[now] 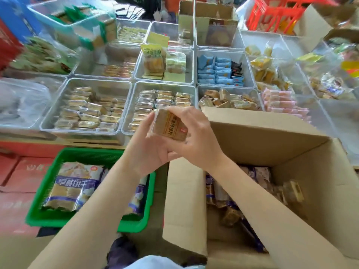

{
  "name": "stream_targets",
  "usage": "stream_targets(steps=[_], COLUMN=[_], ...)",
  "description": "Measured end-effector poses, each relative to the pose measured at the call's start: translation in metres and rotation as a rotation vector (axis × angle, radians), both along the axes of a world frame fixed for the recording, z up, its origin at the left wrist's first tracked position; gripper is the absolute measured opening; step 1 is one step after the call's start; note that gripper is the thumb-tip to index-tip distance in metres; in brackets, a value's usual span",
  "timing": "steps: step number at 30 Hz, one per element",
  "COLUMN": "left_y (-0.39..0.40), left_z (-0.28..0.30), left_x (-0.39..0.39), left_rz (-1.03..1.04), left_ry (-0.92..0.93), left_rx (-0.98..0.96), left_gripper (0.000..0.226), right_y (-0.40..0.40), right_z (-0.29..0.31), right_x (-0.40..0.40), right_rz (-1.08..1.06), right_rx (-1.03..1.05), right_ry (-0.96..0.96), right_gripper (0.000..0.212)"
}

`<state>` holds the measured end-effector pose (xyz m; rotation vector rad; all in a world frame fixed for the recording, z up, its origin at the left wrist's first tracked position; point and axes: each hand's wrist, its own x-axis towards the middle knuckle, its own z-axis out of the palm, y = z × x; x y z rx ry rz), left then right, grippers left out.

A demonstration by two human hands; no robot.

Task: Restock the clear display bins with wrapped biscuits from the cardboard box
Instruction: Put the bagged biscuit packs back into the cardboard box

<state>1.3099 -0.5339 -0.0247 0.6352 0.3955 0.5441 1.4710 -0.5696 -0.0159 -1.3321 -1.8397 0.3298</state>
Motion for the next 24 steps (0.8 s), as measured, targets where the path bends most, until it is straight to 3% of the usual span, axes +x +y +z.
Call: stream_targets(steps=[3, 5, 9, 13, 16, 19, 21, 24], left_y=[0.03, 0.055, 0.108, 0.153, 0.188, 0.21, 0.218, 0.221], left_z=[-0.013, -0.023, -0.043, -0.061, -0.076, -0.102, -0.12, -0.147], left_x=[-0.056, -0.102, -0.196, -0.265, -0.288, -0.307, -0.317, -0.318], left_rz=[-0.048, -0.039, -0.004, -0.041, 0.079, 0.303, 0.238, -0.045], left_ry=[-0.117, -0.093, 0.066, 0.33, 0.624, 1.019, 1.175, 1.389], left_rx=[-0.07, -0.133, -0.161, -0.112, 0.034, 0.385, 0.684, 1.037], left_gripper=[0.067, 0.063, 0.053, 0.053, 0.047, 0.053, 0.056, 0.065], right_y=[0.027, 0.048, 0.1, 0.149, 0.18, 0.214, 0.234, 0.258], right_z=[-0.003, -0.004, 0.006, -0.007, -0.024, -0.049, -0.067, -0.088], right_x=[-0.062, -0.104, -0.178, -0.229, -0.253, -0.257, -0.255, -0.255], right_rz=[-0.024, 0.001, 0.116, 0.132, 0.041, -0.228, -0.36, -0.419], right_rx=[-0.08, -0.212, -0.631, -0.769, -0.829, -0.73, -0.654, -0.587], right_ry=[-0.018, 0.01, 0.106, 0.078, 0.105, -0.051, -0.205, -0.345], right_gripper=[0.06, 0.059, 0.035, 0.025, 0.023, 0.021, 0.02, 0.02])
